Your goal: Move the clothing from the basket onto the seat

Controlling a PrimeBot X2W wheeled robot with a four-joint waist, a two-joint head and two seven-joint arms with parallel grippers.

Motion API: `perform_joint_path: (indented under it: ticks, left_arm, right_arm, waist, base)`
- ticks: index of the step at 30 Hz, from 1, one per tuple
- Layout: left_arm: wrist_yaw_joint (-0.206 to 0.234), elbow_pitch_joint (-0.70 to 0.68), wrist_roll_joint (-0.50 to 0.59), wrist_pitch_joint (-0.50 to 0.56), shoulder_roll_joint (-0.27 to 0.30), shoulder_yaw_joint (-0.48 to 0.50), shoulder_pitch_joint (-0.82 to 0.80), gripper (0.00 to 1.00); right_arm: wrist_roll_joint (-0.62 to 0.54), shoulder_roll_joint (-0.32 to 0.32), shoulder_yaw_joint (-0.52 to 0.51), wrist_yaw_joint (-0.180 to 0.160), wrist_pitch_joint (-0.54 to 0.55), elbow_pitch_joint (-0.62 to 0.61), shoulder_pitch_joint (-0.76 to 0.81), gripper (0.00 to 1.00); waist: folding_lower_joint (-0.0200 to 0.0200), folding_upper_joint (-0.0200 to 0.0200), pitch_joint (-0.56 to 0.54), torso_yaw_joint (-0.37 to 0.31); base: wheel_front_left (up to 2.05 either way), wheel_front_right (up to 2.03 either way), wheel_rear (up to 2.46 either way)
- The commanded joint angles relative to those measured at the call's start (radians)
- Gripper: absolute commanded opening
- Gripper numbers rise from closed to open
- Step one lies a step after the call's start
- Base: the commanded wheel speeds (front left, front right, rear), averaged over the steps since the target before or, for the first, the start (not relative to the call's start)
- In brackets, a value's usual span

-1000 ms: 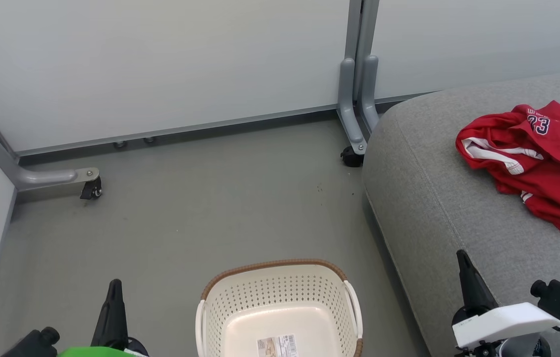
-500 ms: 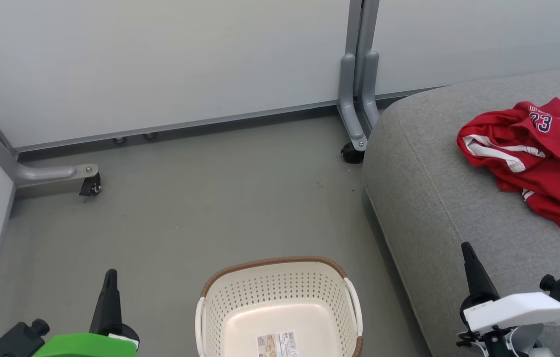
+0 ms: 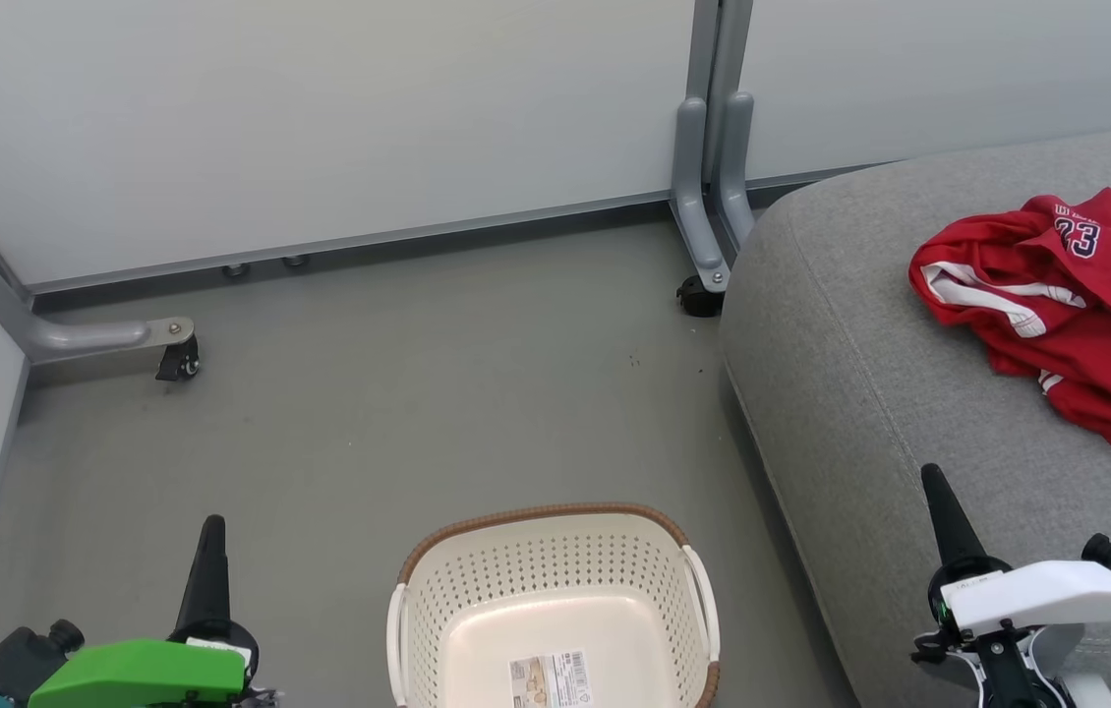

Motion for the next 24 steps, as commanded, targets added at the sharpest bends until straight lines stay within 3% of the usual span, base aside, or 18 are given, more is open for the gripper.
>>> perform_joint_path:
  ticks: [1,24]
  left_arm:
    - [-0.009,-0.002,-0.026,0.006,0.01,0.007,-0.031,0.0]
    - [-0.02,0.034,-0.234,0.062,0.008,0.037,-0.086,0.0]
  right_arm:
    - [0.029,-0.005,-0.007,0.0,0.007,-0.002,-0.022,0.0]
    - [0.246,-0.003,-0.041,0.0,0.063,0.021,-0.061,0.0]
  waist:
    - [0.0,-0.0001,0.001,0.0]
    - [0.0,-0.0001,0.018,0.001]
  base:
    - [0.0,0.0,0.0]
    - [0.0,0.0,0.0]
